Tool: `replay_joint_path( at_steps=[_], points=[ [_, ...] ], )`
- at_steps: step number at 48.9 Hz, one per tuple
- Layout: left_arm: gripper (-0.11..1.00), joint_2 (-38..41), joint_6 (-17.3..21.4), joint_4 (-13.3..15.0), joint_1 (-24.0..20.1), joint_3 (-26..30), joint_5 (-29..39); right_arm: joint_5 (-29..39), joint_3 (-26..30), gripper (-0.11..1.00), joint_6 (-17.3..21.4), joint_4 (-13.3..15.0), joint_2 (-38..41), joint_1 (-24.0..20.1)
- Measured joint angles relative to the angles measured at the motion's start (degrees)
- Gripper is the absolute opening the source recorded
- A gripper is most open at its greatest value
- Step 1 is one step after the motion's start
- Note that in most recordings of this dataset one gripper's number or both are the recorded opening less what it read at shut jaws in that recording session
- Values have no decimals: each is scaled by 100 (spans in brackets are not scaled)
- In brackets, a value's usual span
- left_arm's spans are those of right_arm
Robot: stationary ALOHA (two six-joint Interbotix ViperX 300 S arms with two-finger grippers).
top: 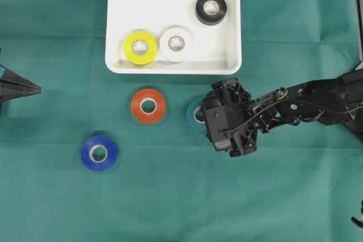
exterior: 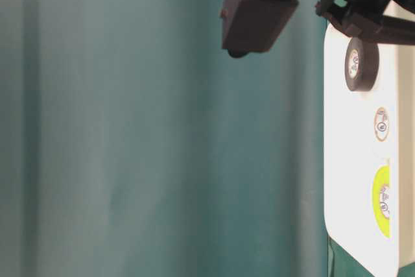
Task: Put the tape into the white case with the right arm.
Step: 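Lower the right gripper into the teal roll's hole and grip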
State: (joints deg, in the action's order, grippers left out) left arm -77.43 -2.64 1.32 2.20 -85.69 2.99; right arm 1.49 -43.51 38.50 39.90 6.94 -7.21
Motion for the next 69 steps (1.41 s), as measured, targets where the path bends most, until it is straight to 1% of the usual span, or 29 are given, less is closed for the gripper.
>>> replay_joint_path(
  at_steps=[13,16,19,23,25,28,50,63,69],
  points=[
    [0,-9,0,9,0,-9,0,44,79,44,0,-9,79,-9],
    [0,0,0,9,0,-9,0,70,79,42,0,-9,79,-26],
    [0,0,0,0,0,-9,0,97,88,35,0,-9,79,-26],
    [0,-9,0,9,0,-9,0,114,105,16,18,-9,79,-26],
    [0,-9,9,9,0,-9,0,141,123,8,0,-9,79,-35],
    [0,0,0,9,0,-9,0,167,149,2,26,-9,97,-35],
    [0,-9,0,0,0,-9,0,281,193,2,0,-9,62,-62],
    [0,-9,9,9,0,-9,0,545,281,2,0,-9,-492,-290],
    [0,0,0,9,0,-9,0,729,290,2,-9,-9,-589,-352]
  ],
)
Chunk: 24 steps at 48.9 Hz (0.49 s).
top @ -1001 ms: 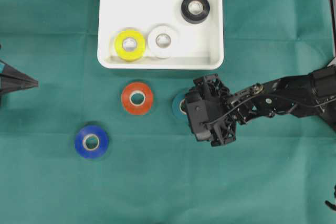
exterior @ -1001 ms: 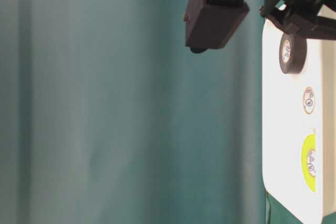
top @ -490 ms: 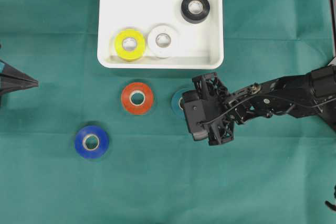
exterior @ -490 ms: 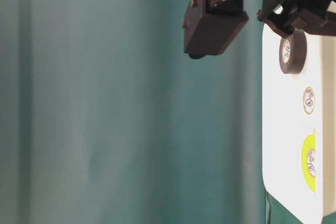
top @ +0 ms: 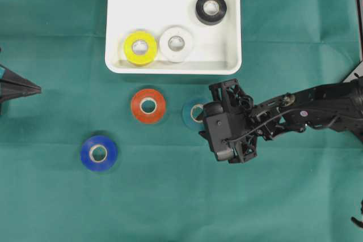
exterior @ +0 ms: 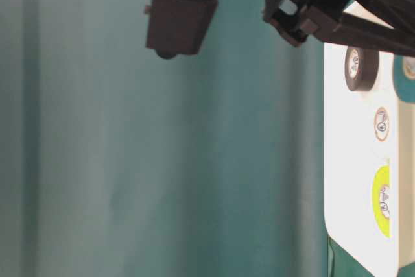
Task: Put the tape into the white case with the right arm.
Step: 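Lower the right gripper into the teal roll's hole and grip, then lift the teal roll and place it in the tray's right side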
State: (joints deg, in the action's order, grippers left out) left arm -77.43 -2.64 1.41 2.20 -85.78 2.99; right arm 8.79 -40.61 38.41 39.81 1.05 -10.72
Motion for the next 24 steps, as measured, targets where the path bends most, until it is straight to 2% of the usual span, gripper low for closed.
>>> replay_joint_path(
  at_steps=[15,24],
  points=[
    [0,0,0,0,0,0,0,123,0,2,0,0,0,26],
    [0,-9,0,0,0,0,0,141,-9,2,0,0,-26,246]
  ],
)
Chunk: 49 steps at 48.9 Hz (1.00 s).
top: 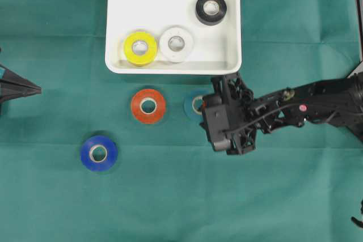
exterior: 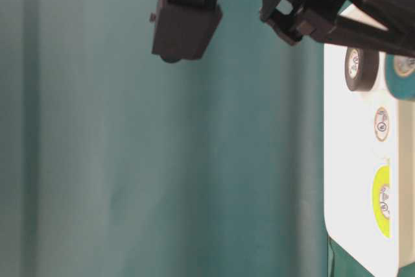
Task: Put the tape into the white case with the right arm.
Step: 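Lift the teal roll and place it in the tray's right side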
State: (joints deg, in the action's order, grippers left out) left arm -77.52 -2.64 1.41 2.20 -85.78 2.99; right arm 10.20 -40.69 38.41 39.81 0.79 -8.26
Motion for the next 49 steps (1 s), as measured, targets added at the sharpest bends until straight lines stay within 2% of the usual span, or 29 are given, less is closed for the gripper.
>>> replay_joint_path(
  at_steps=[31,42,49],
  points=[
    [0,0,0,0,0,0,0,281,-44,2,-35,9,-255,1397],
    [0,9,0,0,0,0,0,281,-53,2,-35,0,-255,1696],
    [0,0,0,0,0,0,0,272,-53,2,-35,9,-255,1714]
  ],
)
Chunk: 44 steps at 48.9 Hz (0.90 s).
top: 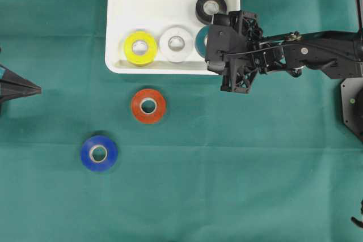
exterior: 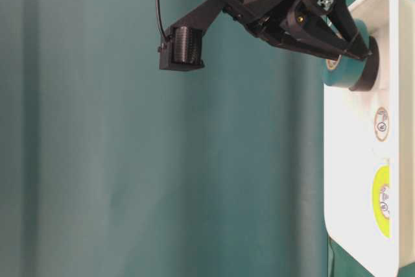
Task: Put the tape into the white case with the right arm.
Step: 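Lift the teal roll and place it in the tray's right side, then open the right gripper and withdraw it to the right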
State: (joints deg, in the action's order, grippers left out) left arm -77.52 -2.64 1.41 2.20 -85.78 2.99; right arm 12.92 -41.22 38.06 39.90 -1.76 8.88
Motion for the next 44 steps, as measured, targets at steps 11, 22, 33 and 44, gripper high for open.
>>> replay_joint_path(
  at_steps=[11,22,33,44],
  points=[
    [0,0,0,0,0,-9,0,9,-35,6,0,0,9,44],
    [0,9,0,-9,0,-9,0,26,-97,66,9,0,0,53],
    [0,0,0,-9,0,-9,-9,123,-158,66,9,0,-26,53],
    [0,0,0,0,0,-9,0,431,-492,66,9,0,-492,53]
  ],
)
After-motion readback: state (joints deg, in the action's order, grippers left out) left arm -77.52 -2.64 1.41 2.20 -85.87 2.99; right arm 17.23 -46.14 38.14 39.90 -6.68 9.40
